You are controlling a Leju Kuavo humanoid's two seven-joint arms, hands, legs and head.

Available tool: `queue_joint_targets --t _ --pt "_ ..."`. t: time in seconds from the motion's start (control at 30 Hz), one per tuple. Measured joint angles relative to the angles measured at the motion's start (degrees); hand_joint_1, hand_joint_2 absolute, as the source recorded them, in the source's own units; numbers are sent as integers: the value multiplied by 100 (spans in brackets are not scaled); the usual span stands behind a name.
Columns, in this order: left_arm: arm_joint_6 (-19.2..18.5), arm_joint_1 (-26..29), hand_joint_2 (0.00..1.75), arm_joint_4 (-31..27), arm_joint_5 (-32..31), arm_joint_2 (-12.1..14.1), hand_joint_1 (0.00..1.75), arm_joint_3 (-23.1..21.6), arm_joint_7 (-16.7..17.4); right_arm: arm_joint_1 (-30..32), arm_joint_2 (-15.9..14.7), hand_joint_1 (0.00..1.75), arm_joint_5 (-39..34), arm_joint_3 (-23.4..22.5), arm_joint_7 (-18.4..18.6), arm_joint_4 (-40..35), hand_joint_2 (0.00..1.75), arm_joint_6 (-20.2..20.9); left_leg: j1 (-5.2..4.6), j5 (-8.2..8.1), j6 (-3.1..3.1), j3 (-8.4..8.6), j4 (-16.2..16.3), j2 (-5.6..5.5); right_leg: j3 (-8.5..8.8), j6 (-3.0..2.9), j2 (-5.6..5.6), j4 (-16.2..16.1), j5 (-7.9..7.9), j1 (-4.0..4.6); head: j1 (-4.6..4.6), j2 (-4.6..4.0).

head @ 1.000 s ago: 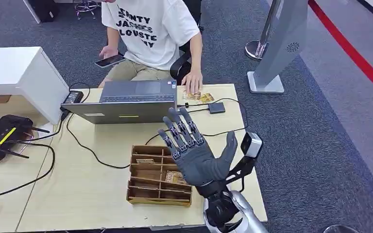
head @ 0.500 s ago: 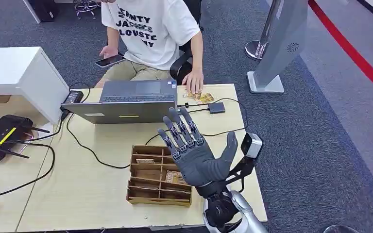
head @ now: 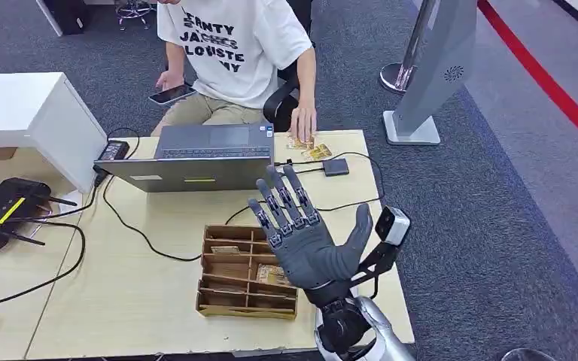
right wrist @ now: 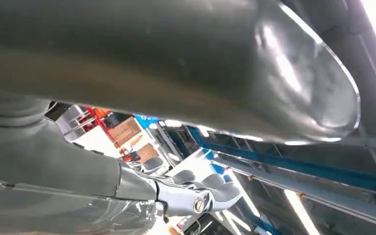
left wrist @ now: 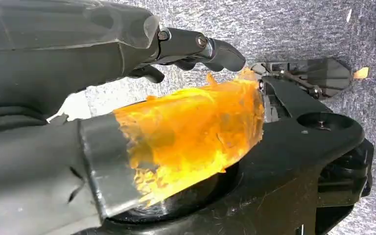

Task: Pass the card to the sensor for recognition and then transmit it.

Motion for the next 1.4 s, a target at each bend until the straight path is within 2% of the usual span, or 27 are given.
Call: queue_joint_targets --t 0.57,0.87,1.4 --pt "-6 0 0 0 9 -2 0 0 4 21 -2 0 11 -2 0 140 0 -33 0 0 0 0 0 0 0 0 0 0 0 0 0 0" --pt "-39 0 0 0 -7 -2 0 0 11 20 -35 0 -343 0 -2 232 0 140 0 0 0 0 0 0 0 0 0 0 0 0 0 0" --pt "-46 -1 0 0 -28 -2 0 0 17 -1 -57 0 -271 52 70 28 0 205 0 0 0 0 0 0 1 0 0 0 0 0 0 0"
